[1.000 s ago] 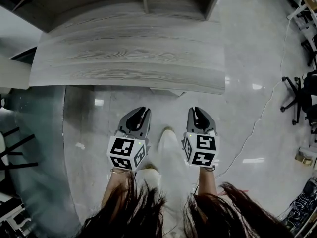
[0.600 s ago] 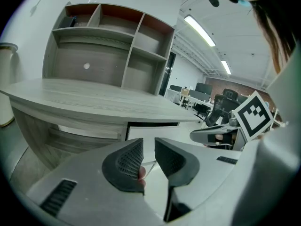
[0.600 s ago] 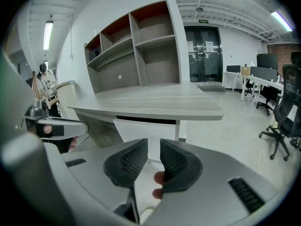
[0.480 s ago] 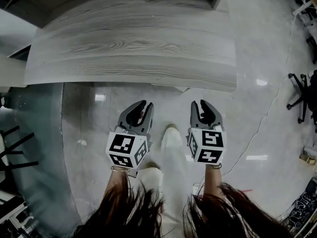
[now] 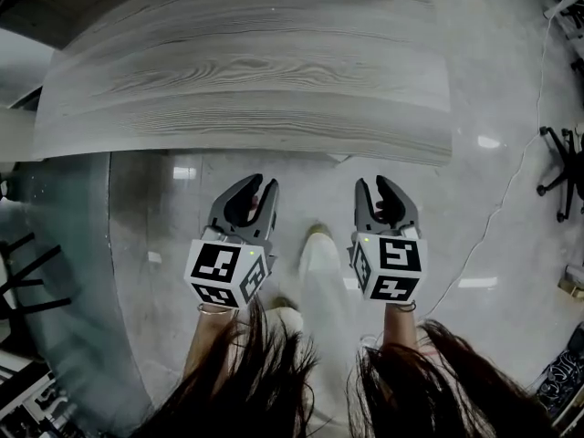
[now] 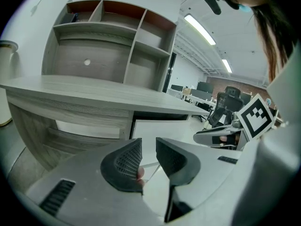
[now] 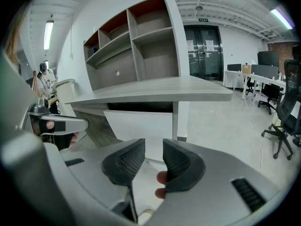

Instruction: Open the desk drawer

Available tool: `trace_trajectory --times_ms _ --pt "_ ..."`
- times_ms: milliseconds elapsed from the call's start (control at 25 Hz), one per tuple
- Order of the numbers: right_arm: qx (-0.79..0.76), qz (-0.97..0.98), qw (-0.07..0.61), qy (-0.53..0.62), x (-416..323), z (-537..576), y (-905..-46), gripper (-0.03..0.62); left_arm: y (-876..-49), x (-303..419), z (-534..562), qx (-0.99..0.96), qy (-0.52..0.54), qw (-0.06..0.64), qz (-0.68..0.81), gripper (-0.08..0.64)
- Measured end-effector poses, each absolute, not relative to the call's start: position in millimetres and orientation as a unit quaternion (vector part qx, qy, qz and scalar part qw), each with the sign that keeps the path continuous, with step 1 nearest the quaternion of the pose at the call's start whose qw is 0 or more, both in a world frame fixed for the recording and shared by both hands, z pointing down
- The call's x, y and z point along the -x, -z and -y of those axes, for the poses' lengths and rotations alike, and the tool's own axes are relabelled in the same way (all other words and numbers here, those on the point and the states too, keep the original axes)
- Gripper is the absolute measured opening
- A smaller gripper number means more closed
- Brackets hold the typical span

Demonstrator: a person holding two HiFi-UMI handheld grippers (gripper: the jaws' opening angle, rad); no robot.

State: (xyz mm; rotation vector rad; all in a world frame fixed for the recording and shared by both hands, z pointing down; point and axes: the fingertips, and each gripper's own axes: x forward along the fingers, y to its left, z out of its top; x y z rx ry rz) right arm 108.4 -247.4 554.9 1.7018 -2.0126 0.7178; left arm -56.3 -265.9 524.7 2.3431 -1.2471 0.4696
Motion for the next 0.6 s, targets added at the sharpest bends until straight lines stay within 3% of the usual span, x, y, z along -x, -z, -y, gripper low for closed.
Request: trace_trajectory --times_ms 600 --pt "-0.606 0.720 0.219 -0.256 -116.0 264.5 -578.5 0.144 -546.0 51.2 284.1 -0.854 -0.178 0.219 0.437 0.104"
